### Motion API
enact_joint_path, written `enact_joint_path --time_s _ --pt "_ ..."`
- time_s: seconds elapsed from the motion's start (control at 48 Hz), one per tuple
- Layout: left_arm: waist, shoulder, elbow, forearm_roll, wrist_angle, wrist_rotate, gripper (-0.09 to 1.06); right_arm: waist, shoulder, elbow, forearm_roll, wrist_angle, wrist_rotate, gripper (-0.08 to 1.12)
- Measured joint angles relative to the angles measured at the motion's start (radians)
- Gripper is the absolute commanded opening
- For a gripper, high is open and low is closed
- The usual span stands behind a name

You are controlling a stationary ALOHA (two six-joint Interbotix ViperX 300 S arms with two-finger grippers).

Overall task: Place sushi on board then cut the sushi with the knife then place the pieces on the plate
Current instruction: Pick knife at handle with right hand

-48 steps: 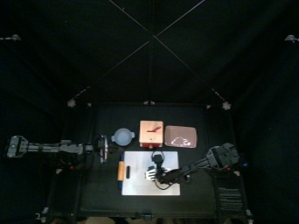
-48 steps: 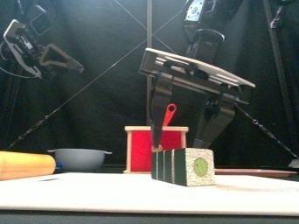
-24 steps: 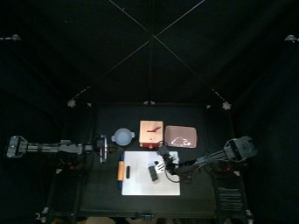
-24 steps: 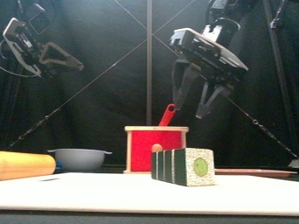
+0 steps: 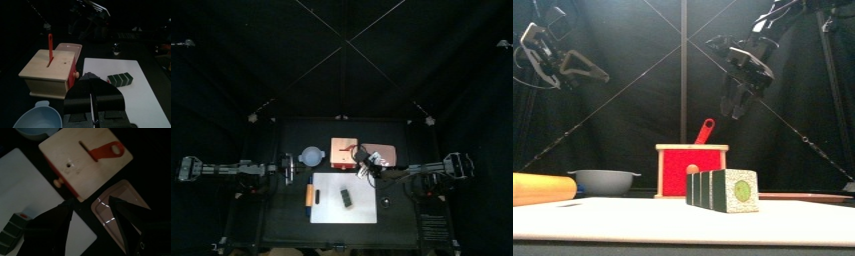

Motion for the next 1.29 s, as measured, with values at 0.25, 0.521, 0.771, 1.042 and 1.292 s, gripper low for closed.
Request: enact_joint_path --time_s 0.25,0.521,0.771,1.042,1.292 --pt "0.029 0.000 0.000 -0.012 0.000 0.000 0.00 -0.198 -0.021 -0.049 0.276 -0.058 -0.488 0.90" --pt "0.040 0.000 -0.002 -0.026 0.000 -0.002 0.00 -0.344 0.038 -0.195 0.578 0.064 -0.968 0.90" --pt "0.049 0.000 -0.002 -0.034 0.000 -0.002 0.00 -0.408 0.176 -0.382 0.630 0.232 -1.178 0.90" --pt "0.058 0.000 -0.002 -0.032 0.000 -0.002 0.00 -0.417 0.368 -0.626 0.721 0.445 -1.319 0.90" --pt "0.063 0.000 -0.002 -0.034 0.000 -0.002 0.00 -0.419 0.488 -0.801 0.715 0.577 -1.333 0.90"
